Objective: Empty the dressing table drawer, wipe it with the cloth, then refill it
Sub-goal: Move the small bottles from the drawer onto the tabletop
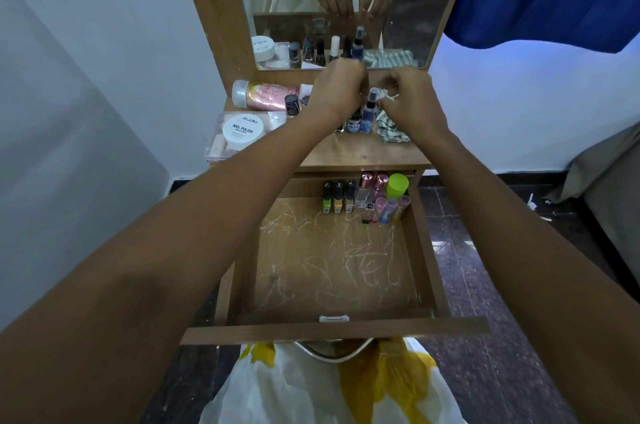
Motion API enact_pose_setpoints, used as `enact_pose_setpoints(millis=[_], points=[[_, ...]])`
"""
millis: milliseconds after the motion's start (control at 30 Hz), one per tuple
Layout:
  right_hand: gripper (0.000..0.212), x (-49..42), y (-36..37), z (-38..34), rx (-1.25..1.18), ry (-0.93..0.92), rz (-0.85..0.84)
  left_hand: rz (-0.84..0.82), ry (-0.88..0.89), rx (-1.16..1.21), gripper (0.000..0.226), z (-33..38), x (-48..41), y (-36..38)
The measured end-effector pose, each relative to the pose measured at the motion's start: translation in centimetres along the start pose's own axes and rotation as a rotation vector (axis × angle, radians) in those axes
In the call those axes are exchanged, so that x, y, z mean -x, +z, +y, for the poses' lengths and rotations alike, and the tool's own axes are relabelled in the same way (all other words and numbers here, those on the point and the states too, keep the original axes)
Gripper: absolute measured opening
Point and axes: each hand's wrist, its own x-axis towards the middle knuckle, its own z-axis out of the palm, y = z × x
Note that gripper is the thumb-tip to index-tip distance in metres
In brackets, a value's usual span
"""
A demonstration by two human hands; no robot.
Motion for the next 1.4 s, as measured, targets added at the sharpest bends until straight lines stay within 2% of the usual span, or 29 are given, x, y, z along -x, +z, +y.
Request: enact_pose_setpoints(millis=[167, 333, 567, 933, 1233, 1400], points=[[0.012, 3.5, -0.5, 0.1, -0.057, -0.010, 0.010, -0.045, 0.024, 0.058, 0.018, 0.3, 3.0, 0.5], [0.013, 7.1, 0.4, 1.1, -0.023, 0.052, -0.172, -0.103, 0.013, 0.114, 0.013, 0.5, 6.9, 2.7], [0.024, 11.2, 2.9, 2.7, 0.125, 0.100, -0.367, -0.270, -0.053, 0.038, 0.017, -0.2, 10.0, 6.6], [0.035, 12.3, 4.4, 3.5, 0.404, -0.105, -0.352, -0.360, -0.130, 0.011, 0.020, 0.0, 11.0, 10.7], [0.020, 11.9, 5.1, 3.9, 0.470, -0.189, -0.310, -0.361, -0.172, 0.078, 0.021, -0.2, 10.7, 11.6], [0.026, 11.8, 4.9, 3.9, 0.597, -0.228, -0.413, -0.364, -0.171, 0.099, 0.022, -0.1, 10.8, 11.4]])
